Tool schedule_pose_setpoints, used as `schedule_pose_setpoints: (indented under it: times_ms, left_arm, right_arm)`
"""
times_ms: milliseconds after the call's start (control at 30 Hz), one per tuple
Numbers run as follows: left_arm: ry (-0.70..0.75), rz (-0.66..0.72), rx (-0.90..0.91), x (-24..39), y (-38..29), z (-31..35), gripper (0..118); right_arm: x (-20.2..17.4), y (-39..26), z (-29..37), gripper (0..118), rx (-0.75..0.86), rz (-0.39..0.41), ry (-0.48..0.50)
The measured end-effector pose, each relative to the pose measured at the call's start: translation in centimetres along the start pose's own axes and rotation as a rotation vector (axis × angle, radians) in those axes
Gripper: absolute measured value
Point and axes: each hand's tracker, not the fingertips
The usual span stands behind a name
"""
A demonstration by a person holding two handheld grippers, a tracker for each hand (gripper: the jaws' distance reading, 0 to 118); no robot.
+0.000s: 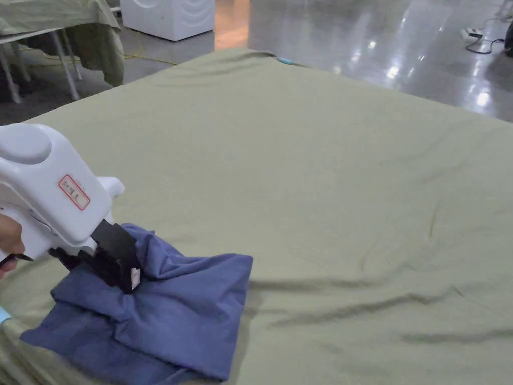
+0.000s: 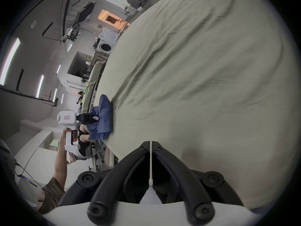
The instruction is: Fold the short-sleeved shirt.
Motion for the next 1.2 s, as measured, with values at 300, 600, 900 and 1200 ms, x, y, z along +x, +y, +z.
schedule_pose_setpoints:
  times_ms: [300,600,900,1200]
  left_arm:
    - [0.234,0.012,0.022,-5.6,3.7,1.6,52]
    - [0.261,0.184,0.252,-8.4,-0.2,7.7,73]
    - [0.04,0.248,0.749,1.0,-11.7,14.7,10]
    - [-0.437,0.242,0.599,18.7,-13.9,-1.0,0]
  right_arm:
    - [-0.8,-0.3,-1.3,3,-0.037,0.015,-0.061]
    - [-1.4,-0.4,-0.6,3,-0.038,0.045,-0.039]
    - [-1.3,-0.9,3.0,3,0.069,0.16,-0.023]
    - [2.5,-2.9,11.5,3,0.356,0.135,-0.136]
